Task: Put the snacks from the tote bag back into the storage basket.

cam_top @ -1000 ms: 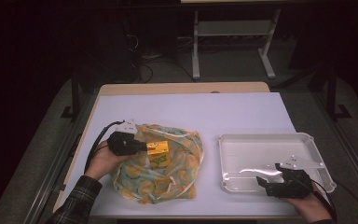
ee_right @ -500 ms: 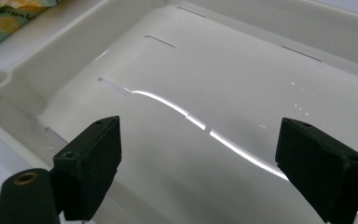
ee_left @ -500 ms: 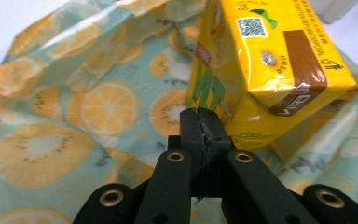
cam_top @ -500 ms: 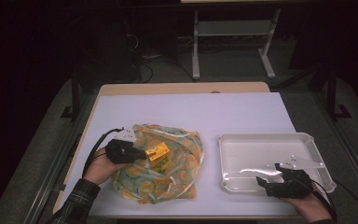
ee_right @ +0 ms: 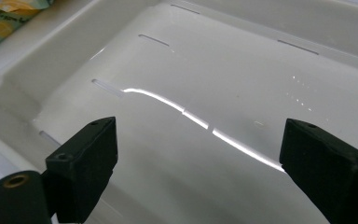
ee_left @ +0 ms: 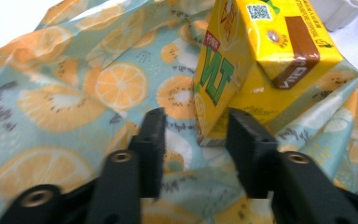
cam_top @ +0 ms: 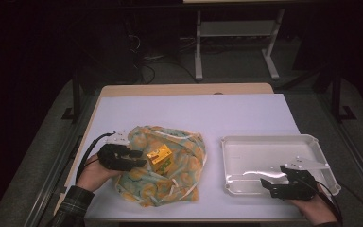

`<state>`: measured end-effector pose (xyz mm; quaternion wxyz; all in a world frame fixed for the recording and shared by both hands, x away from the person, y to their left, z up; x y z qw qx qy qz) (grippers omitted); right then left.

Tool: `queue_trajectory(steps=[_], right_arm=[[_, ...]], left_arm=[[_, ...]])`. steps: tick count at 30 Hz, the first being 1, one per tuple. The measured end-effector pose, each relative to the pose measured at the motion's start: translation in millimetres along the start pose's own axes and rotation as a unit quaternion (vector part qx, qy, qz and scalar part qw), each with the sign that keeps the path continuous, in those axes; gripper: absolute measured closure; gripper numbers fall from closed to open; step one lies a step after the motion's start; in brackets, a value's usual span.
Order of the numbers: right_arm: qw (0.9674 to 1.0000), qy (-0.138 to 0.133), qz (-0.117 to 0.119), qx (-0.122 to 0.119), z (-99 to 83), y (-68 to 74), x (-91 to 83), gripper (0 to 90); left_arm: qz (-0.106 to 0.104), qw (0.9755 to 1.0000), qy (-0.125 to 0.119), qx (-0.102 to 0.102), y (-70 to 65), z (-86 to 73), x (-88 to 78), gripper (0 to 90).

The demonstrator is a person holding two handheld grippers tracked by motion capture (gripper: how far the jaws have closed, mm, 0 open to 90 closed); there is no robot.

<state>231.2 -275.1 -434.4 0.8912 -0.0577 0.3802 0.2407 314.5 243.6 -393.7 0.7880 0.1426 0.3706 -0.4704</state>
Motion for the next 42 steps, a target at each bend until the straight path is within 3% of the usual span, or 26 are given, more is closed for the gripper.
queue_trajectory(steps=[7, 8, 15, 23, 34, 37, 42], right_arm=[[1.0, 0.004, 0.002, -0.001, 0.5, 0.6, 0.9, 11.6], [1.0, 0.007, -0.002, -0.005, 1.1, 0.9, 0.6, 11.5], [0.9999, 0.01, -0.001, -0.007, 1.5, 2.1, 1.8, 11.5], [0.9999, 0.01, -0.001, -0.006, 1.2, 2.1, 1.8, 11.6], [0.9999, 0.011, 0.001, -0.008, 0.5, 2.2, 2.2, 12.1], [0.9999, 0.011, 0.002, -0.008, 0.2, 1.8, 2.2, 12.3], [0.9999, 0.01, 0.003, -0.009, 0.3, 2.3, 2.5, 12.3]], left_arm=[[0.01, 0.9997, -0.017, -0.015, -6.1, 4.1, -19.1, 38.3], [0.011, 0.9997, -0.02, -0.009, -7.6, 6.0, -20.9, 33.7], [0.009, 0.9997, -0.022, 0.002, -21.4, 20.4, -16.1, 26.9], [0.008, 0.9995, -0.02, 0.022, -30.9, 32.4, -3.7, 26.4], [0.012, 0.9994, -0.013, 0.032, -39.7, 34.3, 19.3, 26.9], [0.014, 0.9991, -0.007, 0.038, -41.3, 33.8, 23.4, 31.3], [0.014, 0.9994, -0.008, 0.03, -40.9, 30.2, 27.8, 37.4]])
Point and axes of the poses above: each handheld gripper's, and its own axes: x roughly forward along the jaws, z roughly out of its top, y roughly to its left, the point moved 1 cm from there along x, roughly forward along the jaws, and after that the axes turned 1 degree about y, right-handed, at the moved point
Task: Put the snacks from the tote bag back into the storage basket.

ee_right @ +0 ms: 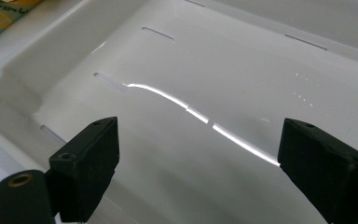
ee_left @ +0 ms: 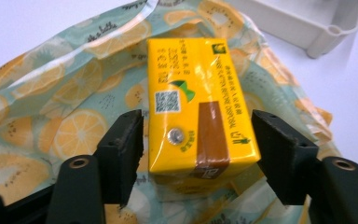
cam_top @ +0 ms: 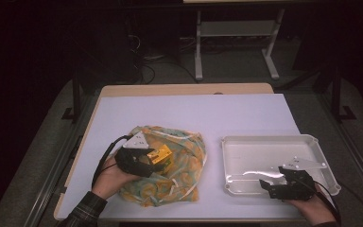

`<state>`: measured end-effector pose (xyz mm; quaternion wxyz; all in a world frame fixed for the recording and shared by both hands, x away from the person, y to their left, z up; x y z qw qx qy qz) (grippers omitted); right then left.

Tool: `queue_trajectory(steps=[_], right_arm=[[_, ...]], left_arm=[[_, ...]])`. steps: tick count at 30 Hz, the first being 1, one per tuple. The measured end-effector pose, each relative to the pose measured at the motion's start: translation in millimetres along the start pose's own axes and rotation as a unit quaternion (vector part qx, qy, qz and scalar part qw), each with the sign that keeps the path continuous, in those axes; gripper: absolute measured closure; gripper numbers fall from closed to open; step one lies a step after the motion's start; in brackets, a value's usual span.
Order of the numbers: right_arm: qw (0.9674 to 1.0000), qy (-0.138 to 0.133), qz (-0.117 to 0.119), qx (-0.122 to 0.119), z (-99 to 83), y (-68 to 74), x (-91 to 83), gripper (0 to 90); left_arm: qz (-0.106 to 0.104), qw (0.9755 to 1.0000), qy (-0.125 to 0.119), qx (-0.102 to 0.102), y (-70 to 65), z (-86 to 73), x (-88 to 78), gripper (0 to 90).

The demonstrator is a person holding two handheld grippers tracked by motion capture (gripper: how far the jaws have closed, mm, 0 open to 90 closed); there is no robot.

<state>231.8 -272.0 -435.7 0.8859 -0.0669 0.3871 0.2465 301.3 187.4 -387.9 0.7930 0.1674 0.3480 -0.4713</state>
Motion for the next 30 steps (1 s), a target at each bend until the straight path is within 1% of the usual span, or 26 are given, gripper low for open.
queue_trajectory(steps=[3, 5, 9, 13, 19, 20, 21, 23, 25, 30], right_arm=[[1.0, 0.001, 0.0, -0.001, -0.2, -0.1, 0.2, 12.4], [1.0, 0.0, 0.0, 0.0, -0.3, -0.3, 0.2, 12.5], [1.0, 0.0, 0.001, -0.001, -0.2, -0.5, 0.3, 12.5], [1.0, 0.001, 0.001, 0.0, -0.3, -0.4, 0.5, 12.6], [1.0, 0.001, 0.0, -0.002, -0.4, -0.5, 0.7, 12.8], [1.0, 0.002, 0.001, -0.001, -0.4, -0.5, 0.7, 12.8], [1.0, 0.002, 0.001, -0.002, -0.4, -0.6, 0.8, 12.8], [1.0, 0.002, 0.001, -0.002, -0.4, -0.5, 0.7, 12.9], [1.0, 0.001, 0.001, -0.002, -0.4, -0.5, 0.6, 12.9], [1.0, 0.001, 0.0, -0.003, -0.5, -1.2, 0.3, 13.0]], left_arm=[[0.001, 1.0, -0.003, -0.002, 0.2, -1.2, 0.6, 42.0], [0.003, 1.0, -0.001, 0.004, 0.5, -1.6, 0.6, 44.8], [0.001, 1.0, -0.002, 0.004, 0.1, -2.0, 1.5, 48.8], [0.006, 0.9999, -0.002, 0.01, 0.1, -2.1, 1.1, 49.9], [0.006, 0.9999, 0.0, 0.01, -0.5, -2.0, 1.0, 50.5], [0.007, 0.9999, 0.0, 0.012, -0.4, -2.0, 1.0, 50.6], [0.008, 0.9998, 0.002, 0.018, 0.1, -1.8, 0.6, 50.7], [0.009, 0.9998, 0.0, 0.015, 0.2, -1.3, 0.8, 50.9], [0.006, 0.9999, -0.004, 0.008, 1.4, -1.2, 1.2, 51.0], [0.002, 1.0, -0.005, 0.002, 5.6, -0.5, -0.4, 51.0]])
Point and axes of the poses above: each handheld gripper's, and its own axes: x roughly forward along the jaws, z roughly out of its top, y roughly to its left, the point moved 1 cm from there along x, roughly forward along the jaws, and after that the axes turned 1 degree about y, right-handed, at the moved point
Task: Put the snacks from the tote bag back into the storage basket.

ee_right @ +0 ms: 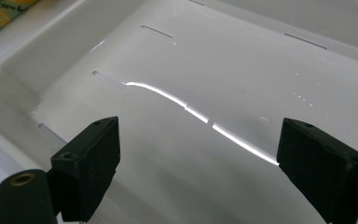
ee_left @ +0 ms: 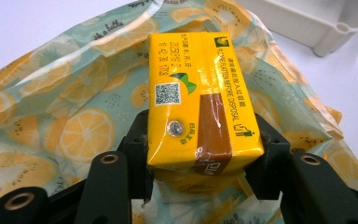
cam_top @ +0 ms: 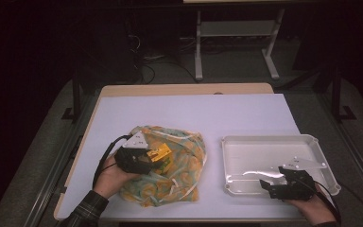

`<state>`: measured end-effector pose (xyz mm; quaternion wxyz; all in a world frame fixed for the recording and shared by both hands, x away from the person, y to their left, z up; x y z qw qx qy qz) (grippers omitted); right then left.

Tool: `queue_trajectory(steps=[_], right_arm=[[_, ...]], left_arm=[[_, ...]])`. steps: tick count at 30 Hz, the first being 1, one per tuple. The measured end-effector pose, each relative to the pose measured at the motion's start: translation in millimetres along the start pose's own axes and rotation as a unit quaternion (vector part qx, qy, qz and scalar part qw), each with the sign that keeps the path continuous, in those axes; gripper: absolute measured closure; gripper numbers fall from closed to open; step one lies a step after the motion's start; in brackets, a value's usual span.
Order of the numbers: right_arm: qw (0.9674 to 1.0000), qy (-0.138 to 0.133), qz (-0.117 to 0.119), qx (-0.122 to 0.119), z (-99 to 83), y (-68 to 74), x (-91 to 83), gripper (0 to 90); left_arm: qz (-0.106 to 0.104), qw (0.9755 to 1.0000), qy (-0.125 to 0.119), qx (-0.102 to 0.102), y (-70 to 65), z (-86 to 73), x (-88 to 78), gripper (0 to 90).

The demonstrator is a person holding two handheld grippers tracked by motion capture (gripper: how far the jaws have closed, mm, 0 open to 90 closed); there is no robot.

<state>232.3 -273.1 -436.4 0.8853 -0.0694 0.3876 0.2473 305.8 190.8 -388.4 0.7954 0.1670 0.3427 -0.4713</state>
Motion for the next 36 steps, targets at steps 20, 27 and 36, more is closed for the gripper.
queue_trajectory(steps=[20, 27, 36], right_arm=[[1.0, -0.001, -0.002, 0.001, -0.1, 0.3, -1.9, 13.1], [1.0, -0.002, -0.002, 0.001, 0.0, 0.4, -2.0, 13.1], [1.0, -0.002, -0.003, 0.003, -1.0, 0.7, -3.6, 13.1]], left_arm=[[0.001, 0.9998, -0.018, -0.002, 7.1, 14.5, -10.3, 51.2], [0.001, 0.9995, -0.033, -0.001, 8.5, 22.8, -16.6, 51.1], [0.004, 0.9991, -0.042, -0.002, 7.6, 31.3, -22.5, 51.1]])
Point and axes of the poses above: each handheld gripper's, and its own axes: x roughly forward along the jaws, z roughly out of its top, y roughly to its left, the point moved 1 cm from there along x, roughly forward along the jaws, and after that the axes turned 1 degree about y, right-handed, at the moved point
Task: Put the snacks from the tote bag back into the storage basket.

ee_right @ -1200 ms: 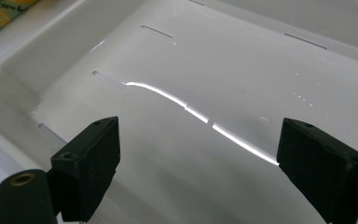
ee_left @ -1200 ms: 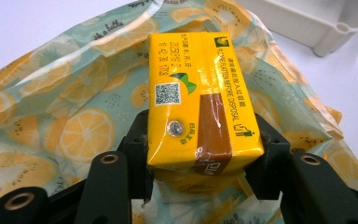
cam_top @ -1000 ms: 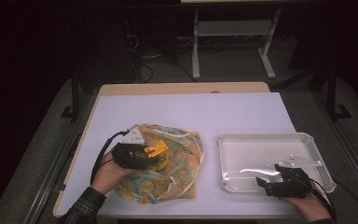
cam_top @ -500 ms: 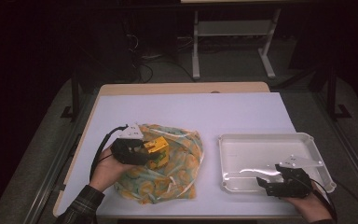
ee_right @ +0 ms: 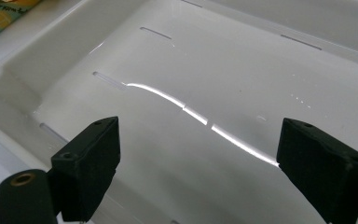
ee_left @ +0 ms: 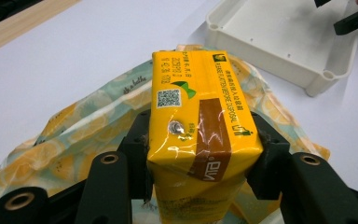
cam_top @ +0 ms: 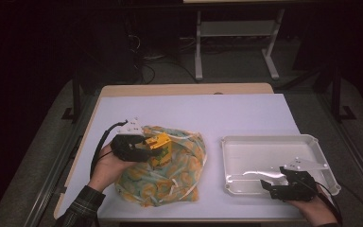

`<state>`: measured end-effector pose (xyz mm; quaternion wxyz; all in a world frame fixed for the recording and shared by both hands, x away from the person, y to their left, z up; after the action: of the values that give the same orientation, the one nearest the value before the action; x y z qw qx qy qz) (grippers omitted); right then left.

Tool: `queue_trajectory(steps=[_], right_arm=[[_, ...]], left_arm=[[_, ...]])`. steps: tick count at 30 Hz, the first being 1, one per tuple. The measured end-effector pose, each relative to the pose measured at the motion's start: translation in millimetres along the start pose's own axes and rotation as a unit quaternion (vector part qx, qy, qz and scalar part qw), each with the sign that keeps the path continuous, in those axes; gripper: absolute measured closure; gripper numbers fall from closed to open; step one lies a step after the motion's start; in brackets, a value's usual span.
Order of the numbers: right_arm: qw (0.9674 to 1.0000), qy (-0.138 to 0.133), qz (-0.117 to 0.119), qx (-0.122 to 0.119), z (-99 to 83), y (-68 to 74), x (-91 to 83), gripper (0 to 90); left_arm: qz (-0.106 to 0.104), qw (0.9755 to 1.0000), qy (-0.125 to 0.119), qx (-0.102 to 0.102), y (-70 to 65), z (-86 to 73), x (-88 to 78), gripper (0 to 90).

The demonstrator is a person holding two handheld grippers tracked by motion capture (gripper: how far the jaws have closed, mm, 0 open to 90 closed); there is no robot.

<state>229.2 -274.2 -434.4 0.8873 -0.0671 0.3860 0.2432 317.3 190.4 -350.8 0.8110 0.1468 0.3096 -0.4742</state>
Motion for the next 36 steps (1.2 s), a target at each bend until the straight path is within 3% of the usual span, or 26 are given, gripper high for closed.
queue_trajectory(steps=[17, 36], right_arm=[[1.0, -0.002, 0.002, -0.001, 0.9, 0.3, 0.7, 13.1], [1.0, -0.005, 0.003, 0.0, 1.7, 0.5, 0.9, 13.0]], left_arm=[[-0.013, 0.9999, -0.007, 0.008, -5.6, 23.0, 4.9, 51.2], [-0.034, 0.9986, -0.026, 0.03, -27.4, 63.2, 22.6, 51.2]])
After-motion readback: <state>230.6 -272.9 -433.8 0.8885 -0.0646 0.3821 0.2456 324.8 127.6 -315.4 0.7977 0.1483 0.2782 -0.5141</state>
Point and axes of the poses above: each handheld gripper's, and its own axes: x roughly forward along the jaws, z roughly out of its top, y roughly to its left, the point moved 1 cm from there along x, roughly forward along the jaws, and after that the axes turned 1 degree about y, right-handed, at the moved point
